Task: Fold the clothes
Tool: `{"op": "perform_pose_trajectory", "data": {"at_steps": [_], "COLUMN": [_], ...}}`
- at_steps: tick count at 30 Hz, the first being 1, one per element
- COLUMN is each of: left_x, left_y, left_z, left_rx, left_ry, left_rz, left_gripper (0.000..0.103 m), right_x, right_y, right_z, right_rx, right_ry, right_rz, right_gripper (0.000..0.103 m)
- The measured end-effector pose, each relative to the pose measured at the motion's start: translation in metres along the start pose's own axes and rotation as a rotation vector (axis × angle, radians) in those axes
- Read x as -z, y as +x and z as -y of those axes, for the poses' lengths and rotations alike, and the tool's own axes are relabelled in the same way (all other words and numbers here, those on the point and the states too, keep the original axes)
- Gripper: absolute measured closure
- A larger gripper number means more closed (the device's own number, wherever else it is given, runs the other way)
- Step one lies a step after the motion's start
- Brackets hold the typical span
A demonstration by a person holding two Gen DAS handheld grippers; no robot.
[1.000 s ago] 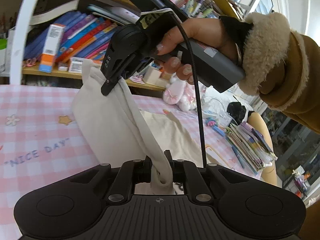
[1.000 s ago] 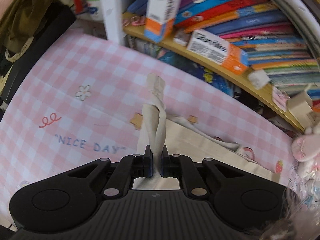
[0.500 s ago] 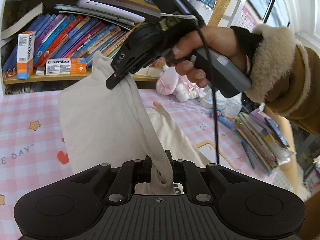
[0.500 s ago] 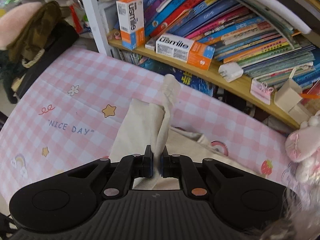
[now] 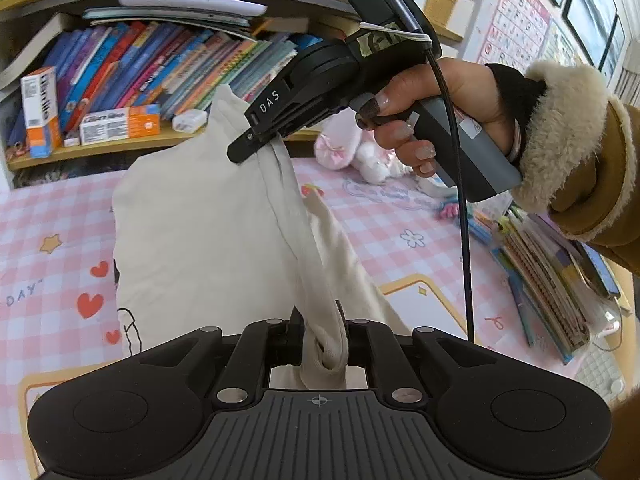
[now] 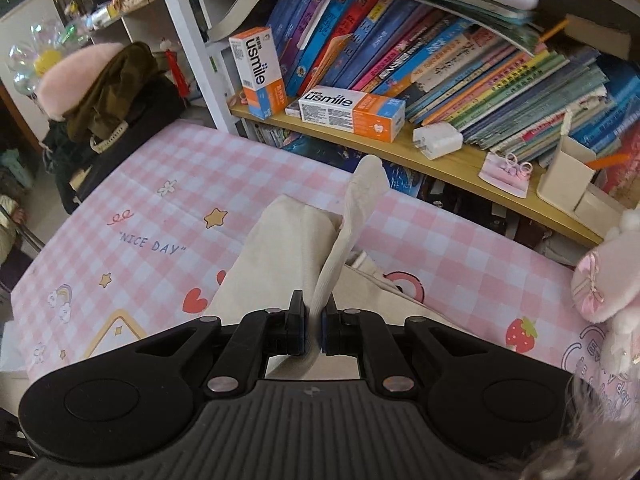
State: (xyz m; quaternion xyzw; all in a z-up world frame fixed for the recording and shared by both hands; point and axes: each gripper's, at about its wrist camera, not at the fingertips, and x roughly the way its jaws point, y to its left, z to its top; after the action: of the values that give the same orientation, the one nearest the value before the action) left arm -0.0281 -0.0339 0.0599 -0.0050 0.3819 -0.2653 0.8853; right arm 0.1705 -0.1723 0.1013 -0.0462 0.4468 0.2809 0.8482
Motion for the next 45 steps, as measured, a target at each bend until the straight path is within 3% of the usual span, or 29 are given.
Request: {"op": "perform_pose_trajectory", "data": {"at_steps": [15,20,25,27,28,31,32,35,37,40,42,45], "left_x": [0.000,0.001,0.007,0.010,0.011,0.018,0.020,0.031,0.034,0.040,0.039,0.042], "left_y": [0.054,0.077,0.086,0.081,0.077,0.059,0.053,0.036,0.028,0.020,0.016,0.015], "left_z": [0.048,0.054,0.057,0.059,0.059,0.051,0.045,0.010,-0.011,-0.040,-0.045,-0.044], "left_rx": [0.003,0.006,0.113,0.209,0.247,0.284,0.277,0.161,0.078,-0.028,-0.041,-0.047], "left_ry": [0.083,0.060,-0.020,-0.051,-0.062,-0.106,-0.126,-0.218,-0.270,-0.332,-0.336,-0.317], "left_rz": [-0.135,-0.188,-0.234,-0.229,-0.221,-0.186,-0.173,-0.129,-0.114,-0.100,-0.077,-0.066], "left_gripper": [0.093,0.090,0.063,0.058,0.057,0.057,0.057,0.057,0.061,0.061,0.061,0.061], "right_x": [0.047,0.059,0.075,0.085,0.091,0.116,0.126,0.154,0.171,0.194,0.208,0.223], "right_y": [-0.005,0.004,0.019,0.022,0.024,0.015,0.008,-0.028,-0.053,-0.069,-0.070,-0.054], "right_z": [0.060,0.076,0.091,0.099,0.103,0.116,0.117,0.106,0.085,0.047,0.023,-0.001], "right_rx": [-0.018,-0.014,0.034,0.105,0.137,0.135,0.133,0.080,0.031,-0.043,-0.079,-0.041], "right_ry": [0.107,0.162,0.229,0.281,0.306,0.399,0.431,0.461,0.418,0.335,0.285,0.253], "right_rz": [0.020,0.012,-0.007,-0.019,-0.025,-0.025,-0.016,0.041,0.069,0.046,0.009,-0.067], "right_gripper": [0.096,0.096,0.094,0.071,0.065,0.066,0.066,0.065,0.066,0.068,0.071,0.080]}}
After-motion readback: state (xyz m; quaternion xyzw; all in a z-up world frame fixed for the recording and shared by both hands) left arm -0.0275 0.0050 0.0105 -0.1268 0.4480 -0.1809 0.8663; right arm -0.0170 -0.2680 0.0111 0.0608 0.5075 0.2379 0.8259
